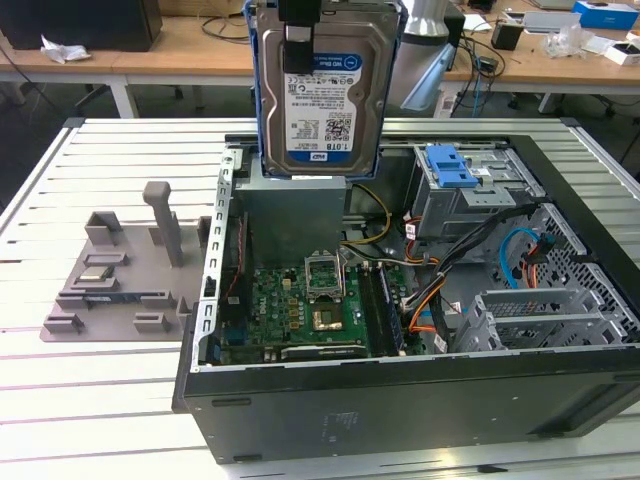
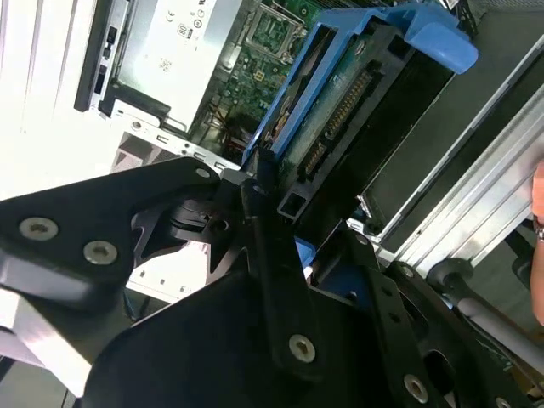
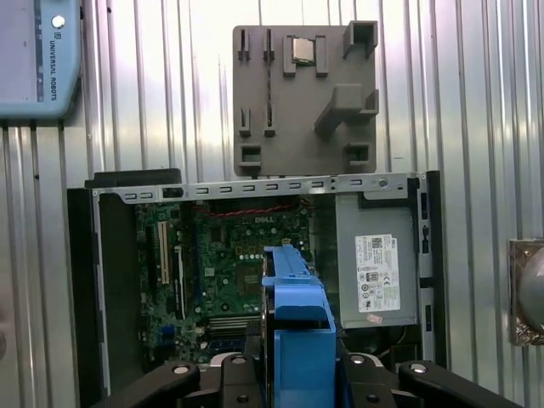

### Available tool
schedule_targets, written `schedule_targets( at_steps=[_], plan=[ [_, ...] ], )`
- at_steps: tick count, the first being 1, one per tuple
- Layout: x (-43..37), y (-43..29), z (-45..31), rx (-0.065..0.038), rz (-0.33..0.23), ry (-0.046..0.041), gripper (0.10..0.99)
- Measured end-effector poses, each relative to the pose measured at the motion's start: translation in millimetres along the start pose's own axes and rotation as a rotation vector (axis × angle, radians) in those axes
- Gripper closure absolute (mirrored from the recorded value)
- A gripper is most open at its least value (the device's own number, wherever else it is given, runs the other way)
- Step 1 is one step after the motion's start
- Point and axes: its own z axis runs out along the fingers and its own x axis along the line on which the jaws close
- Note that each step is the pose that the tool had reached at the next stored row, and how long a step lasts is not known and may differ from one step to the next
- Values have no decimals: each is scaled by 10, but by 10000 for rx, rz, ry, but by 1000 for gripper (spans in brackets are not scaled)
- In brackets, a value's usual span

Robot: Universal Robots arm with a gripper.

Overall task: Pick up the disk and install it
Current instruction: 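Pick up the disk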

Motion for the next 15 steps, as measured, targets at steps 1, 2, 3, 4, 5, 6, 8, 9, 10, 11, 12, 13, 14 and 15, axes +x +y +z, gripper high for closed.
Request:
schedule_targets(
  at_steps=[1,2,3,4,5,6,8,9,10,11,12,13,14,15],
  plan=[
    [12,-1,0,0,0,0,722],
    [112,-6,0,-1,0,0,722],
    [192,-10,0,0,0,0,722],
    [225,-12,0,0,0,0,722],
    [237,-12,0,0,0,0,722],
    [246,-13,0,0,0,0,722],
    [267,-14,0,-1,0,0,722],
    [278,-15,0,0,0,0,722],
    [297,-16,1,0,0,0,722],
    [306,-16,0,-1,0,0,722],
    [317,-17,1,0,0,-1,722],
    [326,-17,0,-1,0,1,722],
    [342,-18,1,-1,0,0,722],
    [360,-19,1,0,0,0,722]
  ],
)
